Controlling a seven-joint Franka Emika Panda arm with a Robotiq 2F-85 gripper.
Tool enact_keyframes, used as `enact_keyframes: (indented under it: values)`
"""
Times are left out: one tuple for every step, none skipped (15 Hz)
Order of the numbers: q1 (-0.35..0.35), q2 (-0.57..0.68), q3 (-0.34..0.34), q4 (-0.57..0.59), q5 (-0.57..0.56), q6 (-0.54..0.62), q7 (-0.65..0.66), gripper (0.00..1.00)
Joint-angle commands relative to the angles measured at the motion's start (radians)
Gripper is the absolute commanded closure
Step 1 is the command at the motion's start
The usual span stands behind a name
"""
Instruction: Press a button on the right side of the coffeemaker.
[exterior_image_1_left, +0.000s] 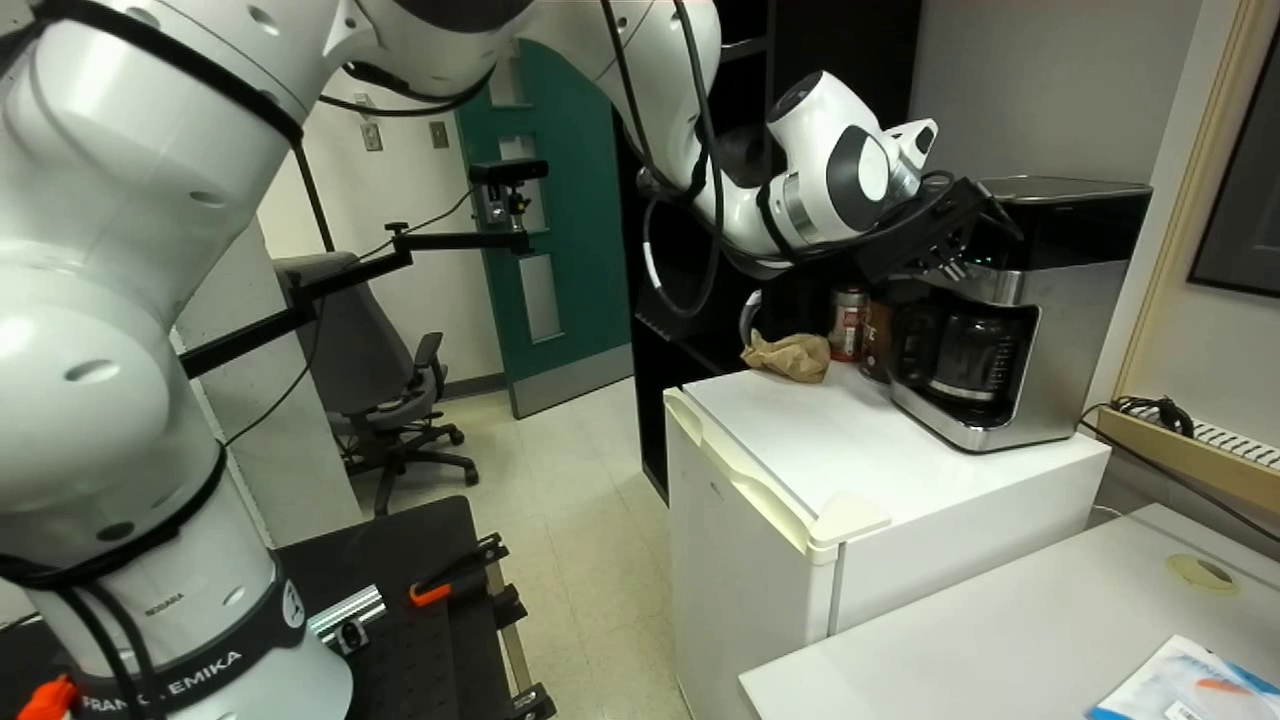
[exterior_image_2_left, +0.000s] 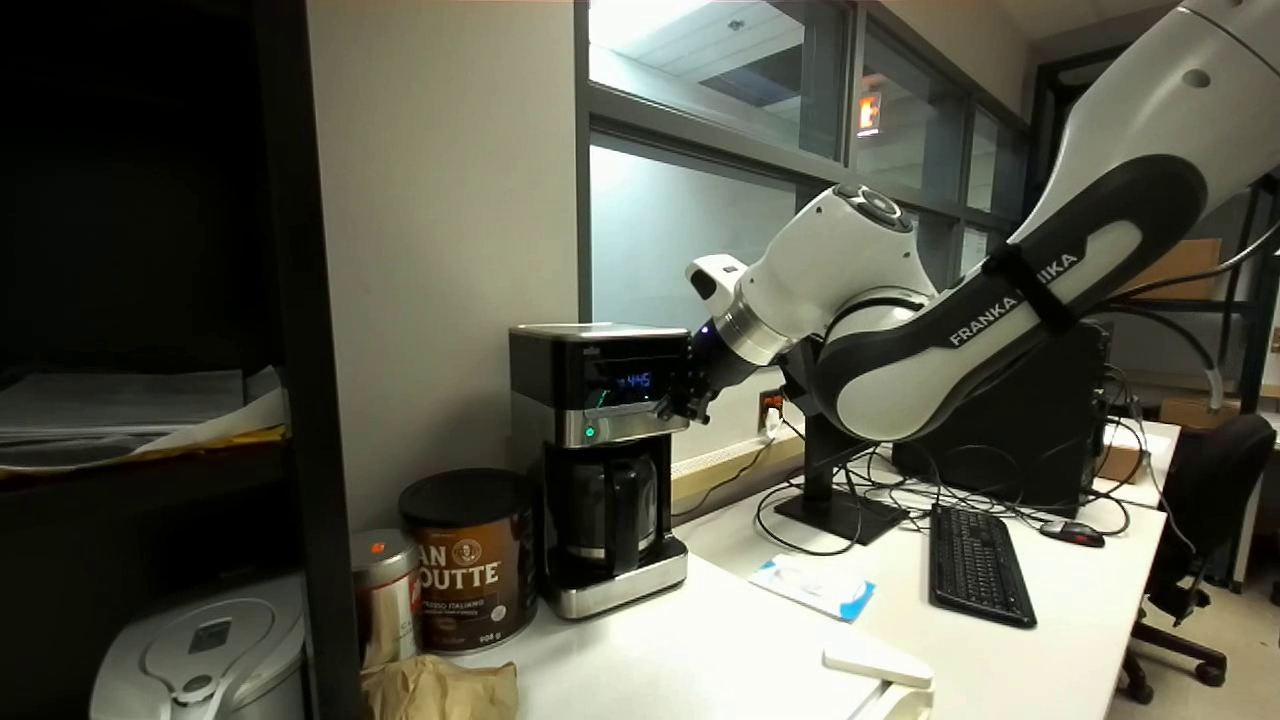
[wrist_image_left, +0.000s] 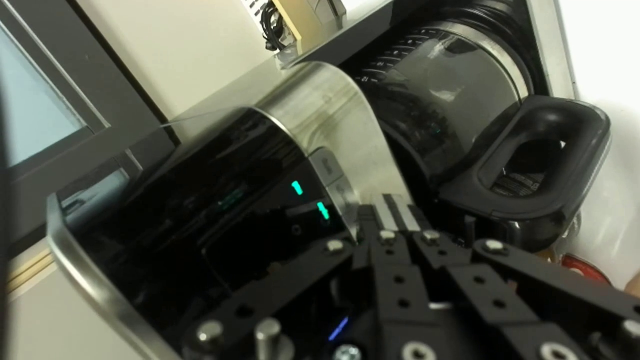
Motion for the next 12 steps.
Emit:
enact_keyframes:
  values:
    - [0.013,0.048,-0.028,0.066,0.01,0.013,0.027,1.0]
    - [0.013,0.048,-0.03,0.067,0.01,0.014,0.028,1.0]
    - [0.015,0.047,-0.032,0.066,0.009,0.016,0.03,1.0]
    - [0.016,0.042,-0.033,0.061,0.008,0.017,0.029,1.0]
    - [0.019,0.038,-0.036,0.055,0.006,0.018,0.029,1.0]
    - [0.017,0.012,-0.023,0.02,0.001,0.007,0.018,1.0]
    - [0.016,-0.002,-0.018,-0.001,-0.003,0.009,0.012,1.0]
    - [0.026,-0.028,-0.023,-0.044,-0.012,0.015,0.01,1.0]
    - [0.024,-0.044,-0.014,-0.067,-0.014,0.01,0.005,1.0]
    - [0.032,-0.067,-0.017,-0.104,-0.017,0.018,0.006,1.0]
    - [0.033,-0.078,-0.015,-0.124,-0.017,0.022,0.005,1.0]
    - [0.028,-0.101,0.001,-0.155,-0.017,0.029,-0.002,1.0]
